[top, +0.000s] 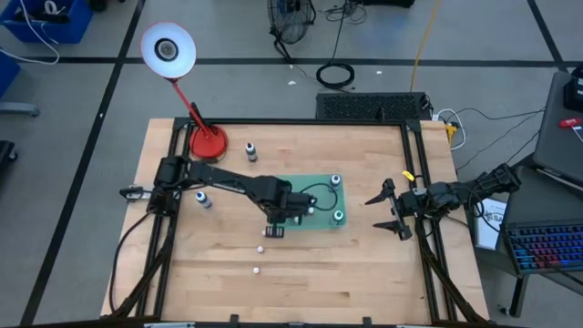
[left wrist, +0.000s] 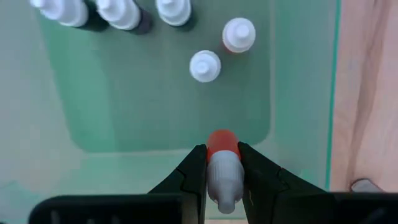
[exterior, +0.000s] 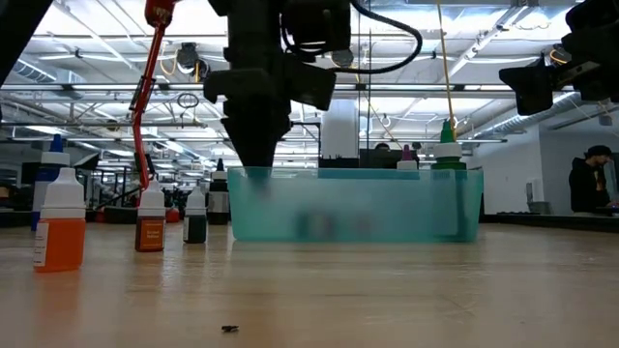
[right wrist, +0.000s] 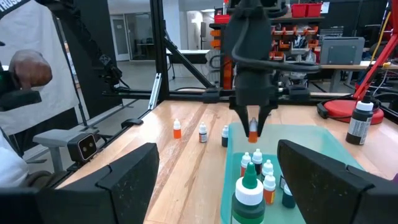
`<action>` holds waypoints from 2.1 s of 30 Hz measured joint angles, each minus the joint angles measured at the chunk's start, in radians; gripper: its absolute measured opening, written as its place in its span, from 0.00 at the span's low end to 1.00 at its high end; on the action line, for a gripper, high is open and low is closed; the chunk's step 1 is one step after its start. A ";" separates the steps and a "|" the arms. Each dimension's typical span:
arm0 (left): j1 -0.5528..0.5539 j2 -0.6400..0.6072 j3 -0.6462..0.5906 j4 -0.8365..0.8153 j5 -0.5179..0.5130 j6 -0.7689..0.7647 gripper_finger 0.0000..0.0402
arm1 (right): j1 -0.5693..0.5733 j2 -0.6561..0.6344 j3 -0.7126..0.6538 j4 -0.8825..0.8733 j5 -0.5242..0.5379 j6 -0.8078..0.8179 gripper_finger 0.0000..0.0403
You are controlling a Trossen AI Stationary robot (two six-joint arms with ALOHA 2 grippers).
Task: Pick & Place food coloring
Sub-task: Put the small orange food coloring bottle into the blue bin, then put the small dark blue food coloring bottle into the blue bin
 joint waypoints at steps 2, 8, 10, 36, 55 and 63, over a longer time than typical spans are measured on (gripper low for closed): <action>-0.011 0.011 0.000 0.004 -0.002 -0.002 0.17 | 0.000 0.000 0.000 0.000 0.000 0.000 0.78; -0.014 0.040 -0.004 0.060 0.009 0.012 0.17 | 0.000 0.000 0.000 0.000 0.000 0.000 0.78; -0.008 0.044 -0.005 0.078 0.012 0.027 0.17 | 0.000 0.000 0.000 0.000 0.000 0.000 0.78; 0.034 0.077 -0.011 0.117 0.090 0.016 0.34 | 0.000 0.000 0.000 0.000 0.000 0.000 0.78; 0.034 0.009 0.062 -0.052 0.080 0.005 0.43 | 0.000 0.001 0.000 0.000 0.000 0.000 0.78; -0.017 -0.183 0.071 -0.080 0.081 -0.080 0.41 | 0.000 0.003 0.000 0.000 0.000 0.000 0.78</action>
